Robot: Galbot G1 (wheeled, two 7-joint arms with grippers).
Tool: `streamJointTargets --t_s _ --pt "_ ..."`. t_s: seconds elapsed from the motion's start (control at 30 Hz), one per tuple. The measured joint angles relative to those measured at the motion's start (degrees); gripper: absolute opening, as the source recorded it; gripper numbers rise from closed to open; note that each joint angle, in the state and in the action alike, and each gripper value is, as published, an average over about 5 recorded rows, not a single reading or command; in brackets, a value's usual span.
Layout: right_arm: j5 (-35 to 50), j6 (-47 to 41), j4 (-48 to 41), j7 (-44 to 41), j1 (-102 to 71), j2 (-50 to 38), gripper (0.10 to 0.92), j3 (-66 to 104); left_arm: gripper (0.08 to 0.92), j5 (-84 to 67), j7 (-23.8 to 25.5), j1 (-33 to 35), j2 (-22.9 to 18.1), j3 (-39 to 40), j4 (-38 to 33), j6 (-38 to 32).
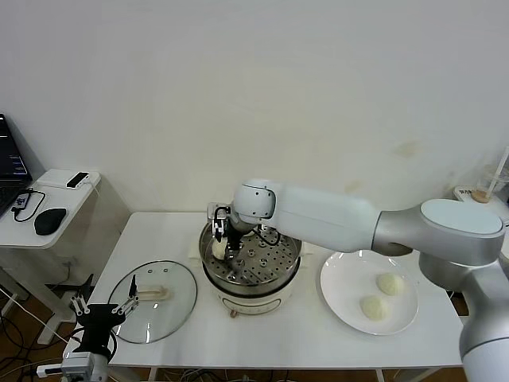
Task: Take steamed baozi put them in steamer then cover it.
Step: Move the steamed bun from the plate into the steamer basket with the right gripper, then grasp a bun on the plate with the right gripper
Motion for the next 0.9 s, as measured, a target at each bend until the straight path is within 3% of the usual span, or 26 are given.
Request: streamJointTargets --t_s 0.2,0.53,0.9 --pt "-1.2 0.3 1.0 -1.9 1.6 -1.1 0.814 -0.1 0.823 0.0 0.0 0.0 -0.1 0.1 -0.2 0.0" --pt "-6.0 4.4 5.7 -9.6 7.9 -9.5 0.823 0.0 0.823 -0.4 0.1 -0.1 0.7 0.4 -0.5 0.3" --pt "-15.5 11.8 15.4 -17.5 8.9 -29.4 0.823 1.9 0.823 -1.1 0.0 -0.7 2.3 0.6 0.7 0.2"
